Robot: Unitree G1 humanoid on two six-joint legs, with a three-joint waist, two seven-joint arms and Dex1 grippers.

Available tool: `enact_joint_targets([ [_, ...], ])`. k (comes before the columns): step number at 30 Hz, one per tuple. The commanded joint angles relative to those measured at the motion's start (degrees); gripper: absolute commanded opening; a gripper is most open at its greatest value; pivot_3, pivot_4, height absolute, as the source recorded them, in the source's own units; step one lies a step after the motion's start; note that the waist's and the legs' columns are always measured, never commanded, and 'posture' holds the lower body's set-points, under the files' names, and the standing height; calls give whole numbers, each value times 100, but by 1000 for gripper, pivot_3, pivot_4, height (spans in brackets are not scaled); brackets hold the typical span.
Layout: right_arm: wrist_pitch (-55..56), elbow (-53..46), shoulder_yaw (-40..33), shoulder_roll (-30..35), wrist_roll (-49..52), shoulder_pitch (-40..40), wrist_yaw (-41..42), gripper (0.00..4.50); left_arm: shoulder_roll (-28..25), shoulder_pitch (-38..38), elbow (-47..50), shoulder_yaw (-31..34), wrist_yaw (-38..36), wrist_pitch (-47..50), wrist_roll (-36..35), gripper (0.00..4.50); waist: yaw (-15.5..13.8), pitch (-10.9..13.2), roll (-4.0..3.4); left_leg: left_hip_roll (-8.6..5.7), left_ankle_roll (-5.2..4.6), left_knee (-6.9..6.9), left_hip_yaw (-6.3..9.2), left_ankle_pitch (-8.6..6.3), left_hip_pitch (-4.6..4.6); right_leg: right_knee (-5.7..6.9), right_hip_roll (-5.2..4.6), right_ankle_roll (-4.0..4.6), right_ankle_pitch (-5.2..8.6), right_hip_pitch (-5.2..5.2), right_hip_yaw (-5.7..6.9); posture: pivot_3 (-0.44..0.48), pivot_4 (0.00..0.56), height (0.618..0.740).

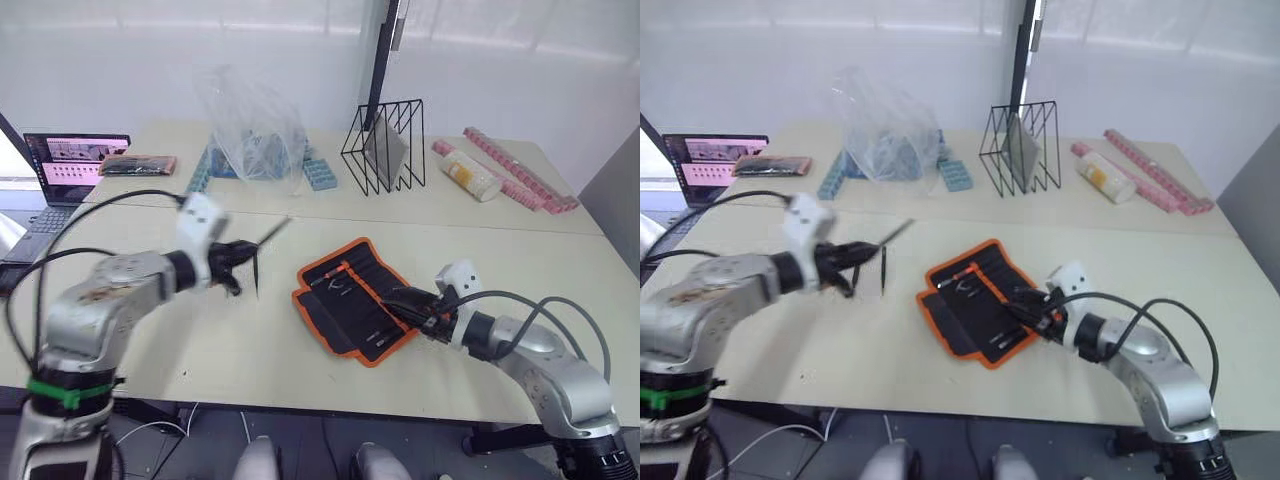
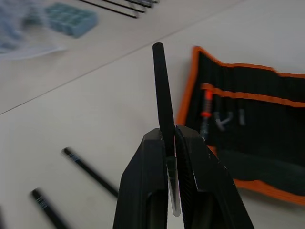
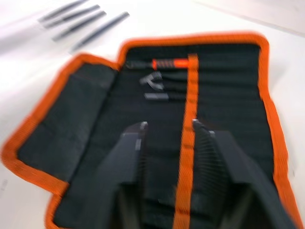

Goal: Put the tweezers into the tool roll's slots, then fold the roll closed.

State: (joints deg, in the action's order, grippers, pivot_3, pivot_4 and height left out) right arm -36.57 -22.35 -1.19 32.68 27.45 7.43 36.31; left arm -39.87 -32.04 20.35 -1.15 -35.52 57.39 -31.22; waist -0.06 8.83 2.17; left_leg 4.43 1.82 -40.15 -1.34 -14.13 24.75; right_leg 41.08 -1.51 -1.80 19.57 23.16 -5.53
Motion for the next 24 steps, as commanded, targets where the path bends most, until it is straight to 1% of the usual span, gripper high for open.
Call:
enact_joint_targets([
  [1, 136, -127, -29, -102, -142, -101, -195, 246, 105, -449, -6, -523, -138, 264, 31, 0, 39, 0, 0, 0, 0, 2, 2, 0, 0, 1, 2, 0, 0, 0, 0, 0, 150, 684],
  [2, 155, -122, -15, -161, -197, -136, -274, 22, 154, -556, -51, -660, -171, 343, 35, 0, 61, 0, 0, 1, 0, 4, 5, 0, 0, 1, 5, 0, 0, 1, 0, 0, 150, 684],
  [6, 376, -22, 44, -492, -502, -366, -649, 22, 366, -999, -90, -1246, -289, 951, -75, 0, 78, 1, -1, -1, 0, 5, 14, 0, 1, 1, 8, 0, 0, -2, 0, 0, 150, 684],
  [11, 399, 216, 125, -825, -775, -432, -998, 22, 438, -1249, -294, -1528, -389, 1375, -80, 0, 91, 3, -5, -3, 2, 4, 16, 2, 4, 1, 8, 0, 0, 1, 0, 0, 150, 684],
  [16, 302, 304, 292, -893, -1001, -563, -1130, 22, 546, -1555, -598, -1684, -383, 1695, -23, 0, 79, 4, -8, -5, 3, 0, 22, 3, 3, 1, 8, 0, 0, -4, 1, 0, 150, 684],
  [24, 309, 260, 479, -1043, -1194, -688, -1267, 22, 474, -1959, -850, -2279, -507, 1880, 193, 0, 83, 3, -9, -7, 3, -1, 30, 3, 1, 1, 9, -1, 1, -10, 2, 0, 150, 684],
])
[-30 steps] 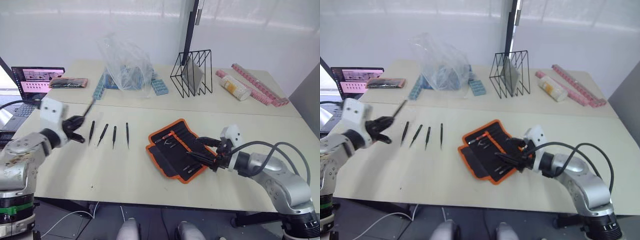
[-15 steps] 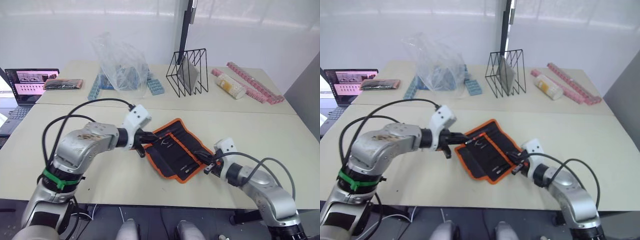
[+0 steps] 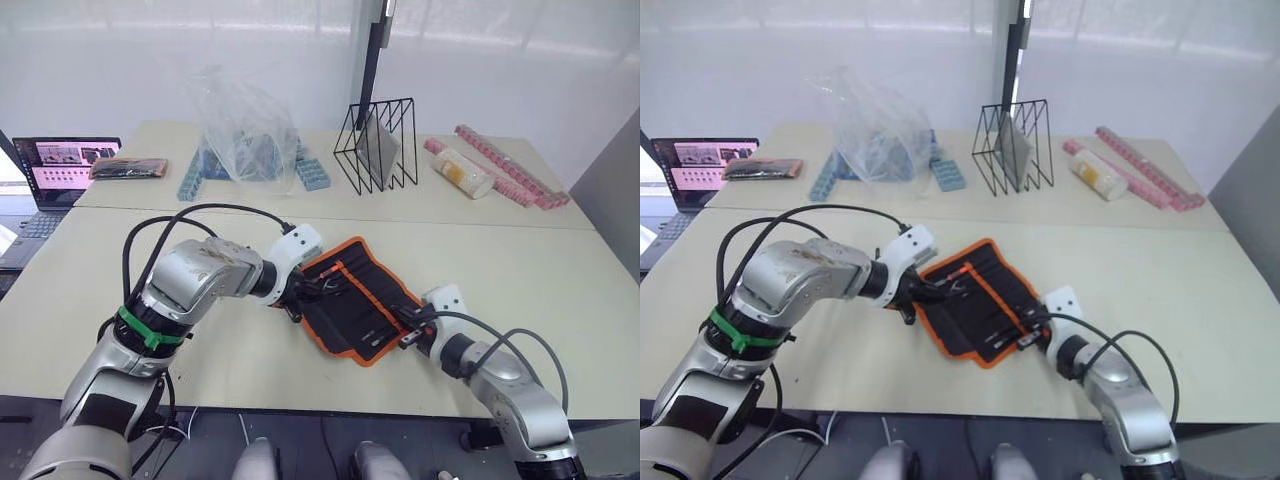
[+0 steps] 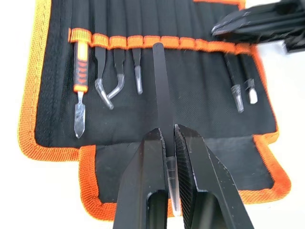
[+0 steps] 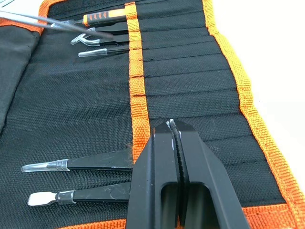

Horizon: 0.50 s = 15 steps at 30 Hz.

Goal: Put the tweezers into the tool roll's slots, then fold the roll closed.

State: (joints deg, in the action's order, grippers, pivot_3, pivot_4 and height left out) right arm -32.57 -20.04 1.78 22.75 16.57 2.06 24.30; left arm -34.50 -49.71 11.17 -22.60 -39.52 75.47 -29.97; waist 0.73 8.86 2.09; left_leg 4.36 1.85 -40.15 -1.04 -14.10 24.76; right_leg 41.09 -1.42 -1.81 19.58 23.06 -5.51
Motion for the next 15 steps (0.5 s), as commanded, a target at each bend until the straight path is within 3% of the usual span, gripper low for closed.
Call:
enact_joint_targets([
  [1, -94, 3, 200, -72, -128, -169, -87, 22, -66, -225, 50, -178, -102, 94, 103, 0, 5, 0, -1, 0, 0, 0, 0, 0, 0, 0, 0, 0, 0, 1, 0, 0, 150, 684],
  [8, -141, -210, 331, -180, -265, -293, -181, 22, -170, -323, -198, -544, -156, -207, 506, 0, 5, 0, -1, 0, 0, 1, 4, 0, -1, 1, 2, 0, 0, 1, 1, 0, 150, 684],
  [15, -245, -372, 409, -184, -340, -342, -201, 22, 173, -377, -405, -677, -179, -454, 754, 0, 6, 0, -1, 0, 0, 0, 4, 0, 0, 0, 2, 0, 0, 0, 1, 0, 150, 684],
])
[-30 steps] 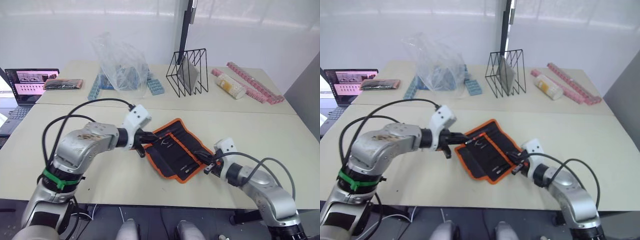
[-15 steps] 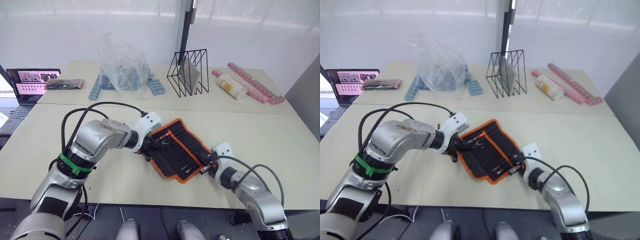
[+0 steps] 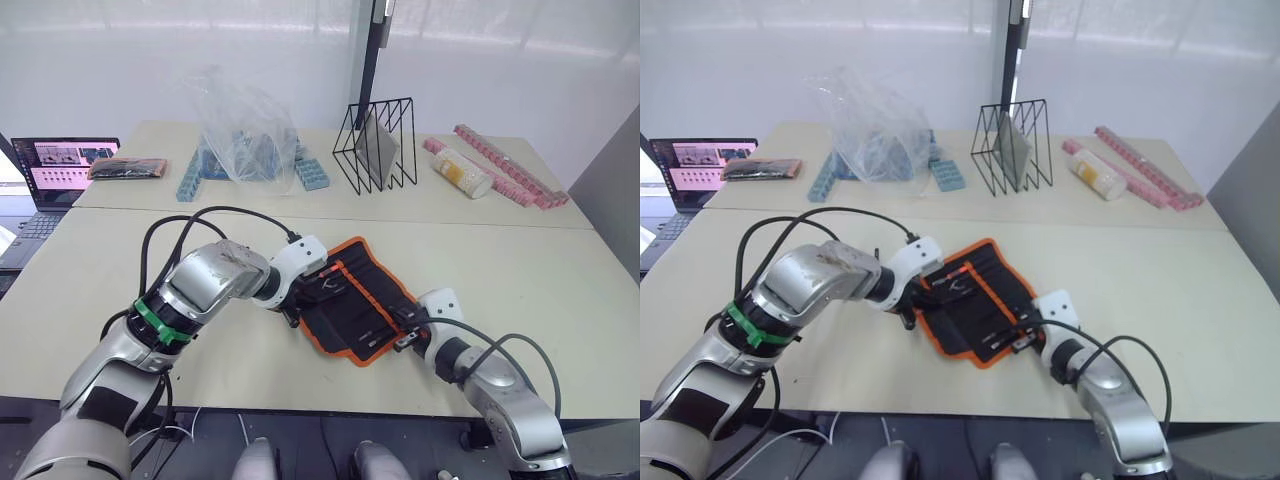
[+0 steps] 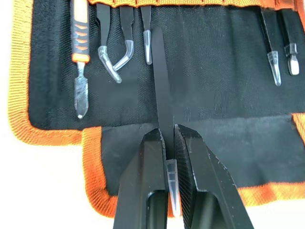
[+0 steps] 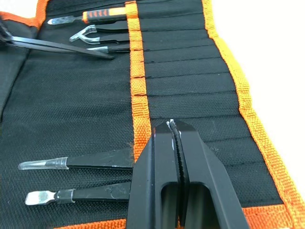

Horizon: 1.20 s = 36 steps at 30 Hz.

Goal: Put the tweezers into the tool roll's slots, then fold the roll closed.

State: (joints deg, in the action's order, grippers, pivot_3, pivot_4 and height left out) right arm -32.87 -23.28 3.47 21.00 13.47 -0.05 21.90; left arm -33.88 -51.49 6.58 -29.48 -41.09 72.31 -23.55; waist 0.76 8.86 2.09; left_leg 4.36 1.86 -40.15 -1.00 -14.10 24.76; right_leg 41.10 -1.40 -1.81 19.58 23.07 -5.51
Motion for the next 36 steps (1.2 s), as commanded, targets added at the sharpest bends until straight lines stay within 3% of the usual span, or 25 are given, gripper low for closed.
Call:
enact_joint_targets([
  [1, -232, -67, 247, -12, -34, -131, 29, 22, 167, -203, 47, 12, -27, -139, 130, 0, 1, 0, 0, 0, 0, 0, -1, 0, 0, 0, 0, 0, 0, 0, 0, 0, 150, 684],
  [21, -569, -176, 375, -22, -235, -166, -127, 22, 703, -474, -978, -414, -313, -1123, 1032, 0, -2, 0, 0, -2, 0, -2, 4, 0, 0, 0, 0, 0, 0, -4, 0, 0, 150, 684],
  [36, -664, -335, 590, 11, -371, -245, -94, 22, 1864, -678, -2715, -417, -159, -2574, 1959, 0, -6, -1, 0, -8, -1, -7, 14, 0, -10, -2, 1, -2, 1, -28, 0, 0, 150, 684],
])
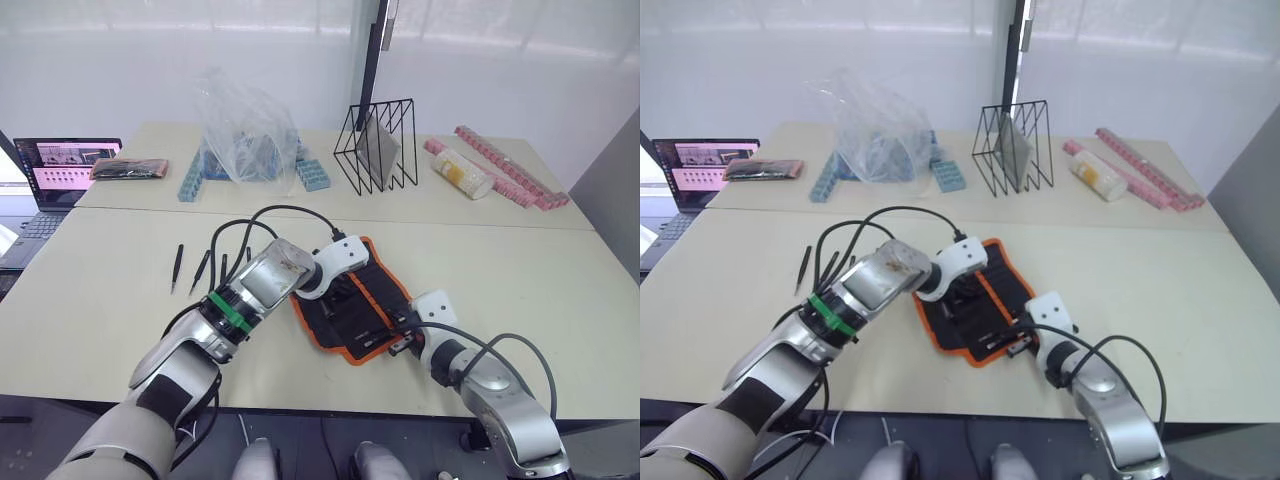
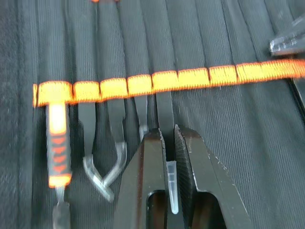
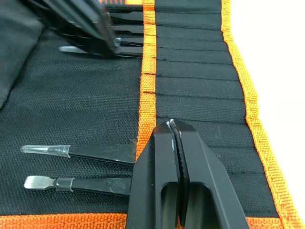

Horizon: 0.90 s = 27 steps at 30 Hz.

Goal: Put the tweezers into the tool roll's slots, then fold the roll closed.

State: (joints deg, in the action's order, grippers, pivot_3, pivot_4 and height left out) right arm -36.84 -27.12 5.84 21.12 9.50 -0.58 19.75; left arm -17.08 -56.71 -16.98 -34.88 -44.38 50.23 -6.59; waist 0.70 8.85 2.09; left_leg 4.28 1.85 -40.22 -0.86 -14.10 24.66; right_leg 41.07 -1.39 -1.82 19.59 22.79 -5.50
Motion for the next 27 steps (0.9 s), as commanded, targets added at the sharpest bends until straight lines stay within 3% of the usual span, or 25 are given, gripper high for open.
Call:
enact_joint_targets([
  [1, -273, 39, 358, -6, 21, -197, 124, 22, 248, -159, -475, 141, 177, -461, 314, 0, 0, 0, 0, -2, 0, 0, 2, 0, -4, -1, 0, -1, 1, -6, 0, 0, 150, 684],
  [9, -311, 18, 354, -25, -11, -211, 119, 22, 136, 42, -531, 212, 19, -809, 562, 0, 4, 0, 0, -18, -2, -2, 23, 2, -32, -8, -1, -11, 6, -51, -3, 0, 150, 684],
  [11, -312, 26, 349, -27, -13, -213, 112, 0, 53, 89, -433, 273, 9, -811, 602, 878, 28, 0, 0, -18, -4, -1, 26, 2, -32, -7, 0, -11, 6, -51, -3, 0, 150, 684],
  [14, -321, 40, 334, -37, -17, -206, 87, 0, -121, 146, -184, 342, -123, -740, 619, 1834, 50, 0, -1, -18, -4, 0, 31, 2, -31, -6, 2, -10, 6, -50, -3, 0, 150, 684],
  [18, -325, 89, 289, -41, -18, -196, 65, 0, -672, 270, 810, 620, -430, -314, 428, 3136, 140, 0, -2, -18, -4, 5, 40, 2, -30, -5, 7, -9, 7, -47, -3, 0, 150, 684],
  [22, -301, 146, 246, -13, -21, -184, 80, 0, -1247, 534, 1870, 1298, -704, 370, -102, 4472, 137, -1, -2, -22, -3, 14, 57, 2, -27, -6, 9, -9, 7, -48, 0, 0, 150, 684],
  [27, -202, 234, 176, 52, -43, -182, 132, 0, -1728, 1622, 2944, 2895, -572, 257, -761, 4493, 165, -2, -5, -27, -3, 17, 56, 2, -32, -8, 0, -9, 7, -50, -1, 0, 150, 684],
])
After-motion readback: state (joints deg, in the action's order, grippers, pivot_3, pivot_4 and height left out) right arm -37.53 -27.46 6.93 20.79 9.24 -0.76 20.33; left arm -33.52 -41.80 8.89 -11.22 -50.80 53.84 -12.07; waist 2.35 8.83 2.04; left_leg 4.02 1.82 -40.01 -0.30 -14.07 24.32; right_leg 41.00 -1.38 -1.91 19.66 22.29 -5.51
